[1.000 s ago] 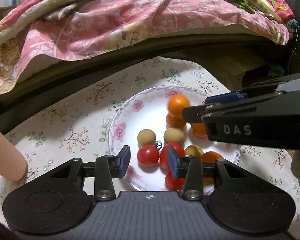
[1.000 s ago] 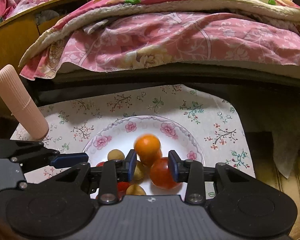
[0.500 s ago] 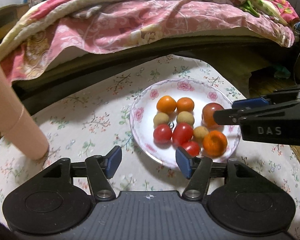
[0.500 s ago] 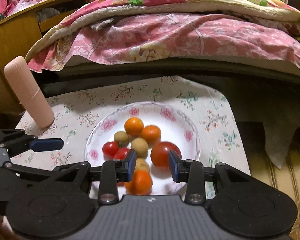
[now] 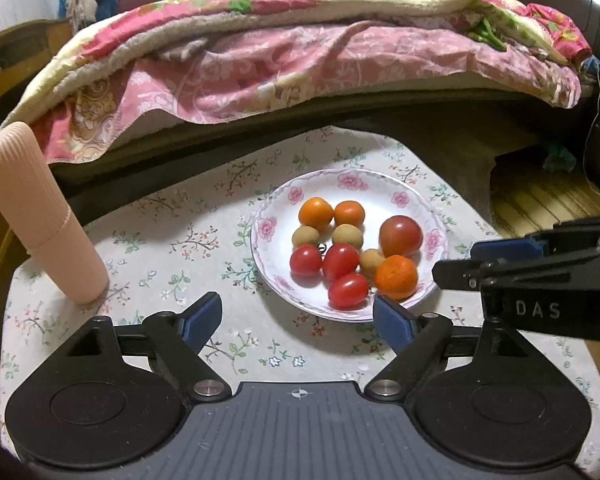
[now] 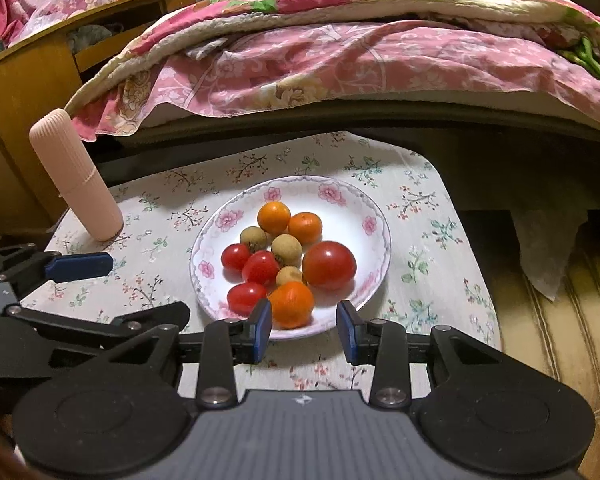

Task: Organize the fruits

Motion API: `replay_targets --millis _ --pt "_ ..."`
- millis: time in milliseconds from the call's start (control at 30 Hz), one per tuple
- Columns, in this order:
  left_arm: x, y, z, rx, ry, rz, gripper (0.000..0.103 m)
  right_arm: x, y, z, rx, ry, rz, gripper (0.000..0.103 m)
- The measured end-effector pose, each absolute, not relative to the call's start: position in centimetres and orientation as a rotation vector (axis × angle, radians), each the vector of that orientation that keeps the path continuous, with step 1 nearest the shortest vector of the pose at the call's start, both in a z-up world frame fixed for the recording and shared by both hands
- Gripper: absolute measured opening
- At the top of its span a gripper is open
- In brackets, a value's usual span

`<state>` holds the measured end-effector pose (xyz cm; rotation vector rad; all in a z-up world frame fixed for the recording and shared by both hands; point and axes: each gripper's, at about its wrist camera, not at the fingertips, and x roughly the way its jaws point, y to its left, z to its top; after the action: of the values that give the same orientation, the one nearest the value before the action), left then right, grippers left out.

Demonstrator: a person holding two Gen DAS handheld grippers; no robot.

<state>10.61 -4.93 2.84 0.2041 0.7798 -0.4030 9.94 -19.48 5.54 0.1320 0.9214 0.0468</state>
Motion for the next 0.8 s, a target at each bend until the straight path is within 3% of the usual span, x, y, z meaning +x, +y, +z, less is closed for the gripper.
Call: replay_targets --millis 600,800 --pt "7.8 -4.2 3.2 0.175 0.753 -0.332 0.103 6.0 -19.4 6.6 0.170 0.906 0.028 0.039" --pt "7.1 -3.7 2.8 0.143 0.764 -0.313 0.103 5.3 -19.3 6.4 0.180 0.916 0.034 0.039"
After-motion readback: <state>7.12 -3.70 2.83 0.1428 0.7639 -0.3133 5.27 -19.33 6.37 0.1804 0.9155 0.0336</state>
